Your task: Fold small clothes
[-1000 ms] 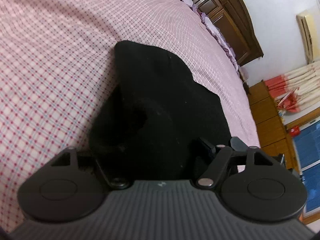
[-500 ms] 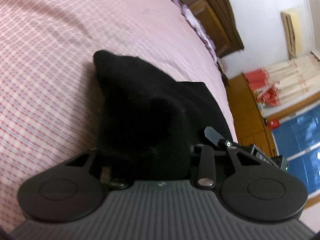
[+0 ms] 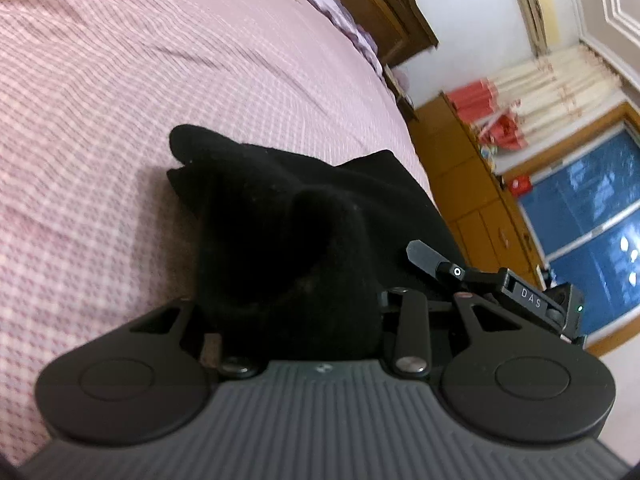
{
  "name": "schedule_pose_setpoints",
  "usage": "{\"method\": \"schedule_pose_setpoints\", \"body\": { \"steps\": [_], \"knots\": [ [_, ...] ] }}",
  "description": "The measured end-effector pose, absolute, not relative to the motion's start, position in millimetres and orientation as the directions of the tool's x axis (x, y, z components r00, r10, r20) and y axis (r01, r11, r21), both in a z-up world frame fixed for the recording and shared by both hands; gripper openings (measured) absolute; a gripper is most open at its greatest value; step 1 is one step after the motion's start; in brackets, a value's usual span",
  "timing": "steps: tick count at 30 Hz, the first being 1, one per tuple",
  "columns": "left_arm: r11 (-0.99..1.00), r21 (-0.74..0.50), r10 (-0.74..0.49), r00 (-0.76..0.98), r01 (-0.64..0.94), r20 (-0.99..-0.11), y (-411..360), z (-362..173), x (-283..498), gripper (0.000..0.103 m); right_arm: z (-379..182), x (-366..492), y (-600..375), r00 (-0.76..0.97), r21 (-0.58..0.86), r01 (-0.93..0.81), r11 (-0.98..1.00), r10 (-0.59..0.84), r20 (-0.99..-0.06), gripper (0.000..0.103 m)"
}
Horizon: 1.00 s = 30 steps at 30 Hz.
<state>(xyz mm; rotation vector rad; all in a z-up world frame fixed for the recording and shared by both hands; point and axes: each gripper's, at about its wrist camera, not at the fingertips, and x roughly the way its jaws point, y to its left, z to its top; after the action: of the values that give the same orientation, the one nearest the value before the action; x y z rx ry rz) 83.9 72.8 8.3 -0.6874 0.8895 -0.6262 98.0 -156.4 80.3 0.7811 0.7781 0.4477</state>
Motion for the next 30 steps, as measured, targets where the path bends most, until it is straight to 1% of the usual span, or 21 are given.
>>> {"method": "schedule_pose_setpoints", "body": {
  "steps": [2, 3, 4, 5, 6, 8, 12, 14, 16, 17, 20, 22, 25, 27, 28, 30],
  "knots": [
    [0.651, -0.732, -0.72, 0.467, 0.202, -0.513, 64.6, 1.0, 78.0, 0.042, 73.4, 85.1, -162.6, 0.646, 0.737, -0.067, 0.672, 0.592, -0.481, 0.044],
    [0.676, -0.71, -0.705, 0.454, 0.197, -0.545, 60.5, -4.0, 75.9, 0.043, 67.8, 79.1, -163.9, 0.647, 0.719, -0.06, 0.693, 0.575, -0.5, 0.044],
    [0.701, -0.687, -0.685, 0.448, 0.192, -0.574, 57.9, -7.7, 73.9, 0.046, 60.7, 74.1, -164.4, 0.646, 0.691, -0.051, 0.721, 0.552, -0.527, 0.044],
    [0.731, -0.658, -0.658, 0.445, 0.182, -0.607, 55.9, -13.2, 71.3, 0.051, 53.5, 70.0, -163.2, 0.644, 0.667, -0.04, 0.744, 0.529, -0.552, 0.045],
    [0.752, -0.636, -0.635, 0.45, 0.173, -0.628, 55.7, -17.1, 68.5, 0.053, 45.8, 66.4, -161.7, 0.642, 0.642, -0.032, 0.766, 0.508, -0.575, 0.047],
    [0.776, -0.609, -0.607, 0.462, 0.165, -0.647, 59.2, -23.2, 64.0, 0.059, 28.9, 60.1, -157.8, 0.644, 0.603, -0.026, 0.797, 0.475, -0.6, 0.06],
    [0.802, -0.572, -0.574, 0.489, 0.173, -0.657, 67.7, -24.8, 54.3, 0.062, 13.9, 44.7, -149.4, 0.678, 0.58, -0.039, 0.813, 0.448, -0.583, 0.072],
    [0.829, -0.52, -0.544, 0.511, 0.204, -0.666, 66.4, -19.0, 47.7, 0.064, 13.0, 35.3, -140.4, 0.693, 0.562, -0.062, 0.825, 0.441, -0.57, 0.086],
    [0.854, -0.47, -0.509, 0.535, 0.221, -0.674, 64.3, -13.5, 38.8, 0.066, 11.0, 23.6, -129.7, 0.701, 0.527, -0.105, 0.843, 0.439, -0.562, 0.094],
    [0.864, -0.451, -0.495, 0.546, 0.225, -0.676, 63.2, -11.1, 35.4, 0.066, 12.5, 16.2, -123.7, 0.708, 0.494, -0.127, 0.86, 0.428, -0.563, 0.097],
    [0.89, -0.371, -0.454, 0.576, 0.264, -0.68, 56.3, -3.0, 16.4, 0.066, 19.3, -5.4, -116.1, 0.738, 0.427, -0.13, 0.895, 0.375, -0.561, 0.102],
    [0.904, -0.309, -0.427, 0.59, 0.295, -0.686, 53.8, 1.1, 7.0, 0.067, 25.7, -24.1, -118.0, 0.765, 0.426, -0.092, 0.9, 0.338, -0.549, 0.103],
    [0.918, -0.237, -0.39, 0.607, 0.319, -0.693, 46.9, 5.8, -9.2, 0.07, 37.7, -44.8, -127.7, 0.788, 0.441, -0.064, 0.895, 0.316, -0.528, 0.103],
    [0.927, -0.227, -0.367, 0.595, 0.3, -0.715, 45.2, 2.7, -17.1, 0.074, 44.9, -57.8, -128.4, 0.788, 0.422, -0.052, 0.905, 0.297, -0.539, 0.103],
    [0.929, -0.231, -0.362, 0.578, 0.289, -0.731, 43.7, 0.3, -18.4, 0.079, 48.0, -62.4, -128.2, 0.78, 0.411, -0.044, 0.911, 0.288, -0.555, 0.103],
    [0.935, -0.233, -0.349, 0.565, 0.269, -0.748, 41.8, -4.8, -21.3, 0.079, 51.5, -70.8, -125.5, 0.74, 0.393, -0.043, 0.918, 0.294, -0.605, 0.103]
  ]
}}
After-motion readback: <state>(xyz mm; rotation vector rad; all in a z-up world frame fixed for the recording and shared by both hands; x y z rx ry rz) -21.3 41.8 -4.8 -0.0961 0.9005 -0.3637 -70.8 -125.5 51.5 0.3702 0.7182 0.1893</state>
